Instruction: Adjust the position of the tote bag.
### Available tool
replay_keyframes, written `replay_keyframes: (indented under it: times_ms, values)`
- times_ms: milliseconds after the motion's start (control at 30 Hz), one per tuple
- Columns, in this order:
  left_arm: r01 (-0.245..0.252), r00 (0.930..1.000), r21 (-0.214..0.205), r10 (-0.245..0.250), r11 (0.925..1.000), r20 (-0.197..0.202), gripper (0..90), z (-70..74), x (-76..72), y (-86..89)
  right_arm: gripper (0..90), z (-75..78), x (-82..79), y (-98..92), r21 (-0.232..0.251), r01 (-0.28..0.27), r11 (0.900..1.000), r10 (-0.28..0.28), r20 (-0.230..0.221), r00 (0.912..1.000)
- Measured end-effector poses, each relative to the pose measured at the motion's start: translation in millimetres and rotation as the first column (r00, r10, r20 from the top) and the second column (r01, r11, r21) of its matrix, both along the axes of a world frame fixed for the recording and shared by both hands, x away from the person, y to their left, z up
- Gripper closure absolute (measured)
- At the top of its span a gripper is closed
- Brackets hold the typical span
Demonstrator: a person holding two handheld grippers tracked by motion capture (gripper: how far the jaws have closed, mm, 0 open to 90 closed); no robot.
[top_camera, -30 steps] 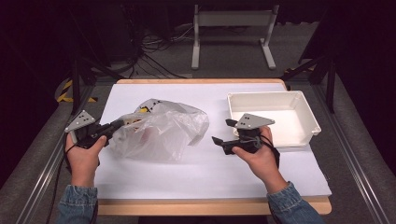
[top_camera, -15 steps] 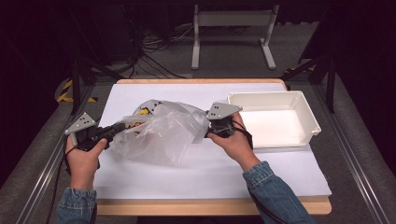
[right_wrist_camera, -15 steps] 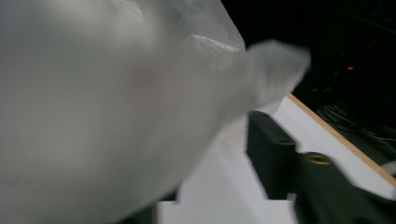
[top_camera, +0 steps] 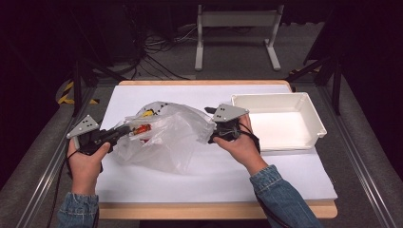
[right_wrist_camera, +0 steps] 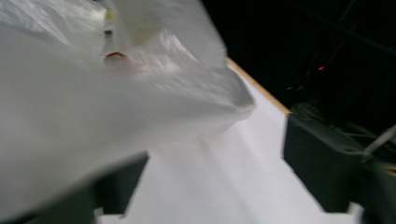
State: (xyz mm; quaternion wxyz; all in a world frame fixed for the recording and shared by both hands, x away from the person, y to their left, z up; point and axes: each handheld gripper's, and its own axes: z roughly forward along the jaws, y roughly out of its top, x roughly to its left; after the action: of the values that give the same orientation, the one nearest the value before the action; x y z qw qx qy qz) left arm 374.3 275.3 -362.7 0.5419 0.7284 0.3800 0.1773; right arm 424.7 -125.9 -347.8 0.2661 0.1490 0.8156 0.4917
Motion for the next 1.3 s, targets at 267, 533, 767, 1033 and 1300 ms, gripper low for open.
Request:
replay_keyframes:
  times_ms: [267,533,767,1033,1300]
  values:
    - [0.014,0.9999,0.005,-0.014,0.9999,0.003,88.0,1.4,-2.9,-3.6,9.5,4.9,-3.2,17.1,-0.027,-0.128,0.9915,0.129,0.058,0.9899]
    - [0.023,0.9997,0.006,-0.023,0.9997,0.012,87.8,4.0,-7.4,-5.2,63.2,9.2,-9.3,34.8,-0.037,-0.262,0.9644,0.262,-0.003,0.9651]
    - [0.029,0.9994,-0.002,-0.029,0.9996,0.018,88.5,8.1,-10.8,-3.5,89.6,12.2,-15.7,23.6,0.017,-0.255,0.9668,0.255,-0.142,0.9565]
    - [0.055,0.9967,0.004,-0.055,0.9985,0.059,89.5,22.5,-19.6,-6.2,89.6,17.5,-43.5,2.2,0.015,-0.273,0.9618,0.268,-0.245,0.9316]
    - [0.102,0.9914,0.008,-0.103,0.9947,0.082,89.7,32.2,-19.6,-19.4,89.7,32.1,-69.5,-16.0,0.047,-0.293,0.955,0.294,-0.285,0.9124]
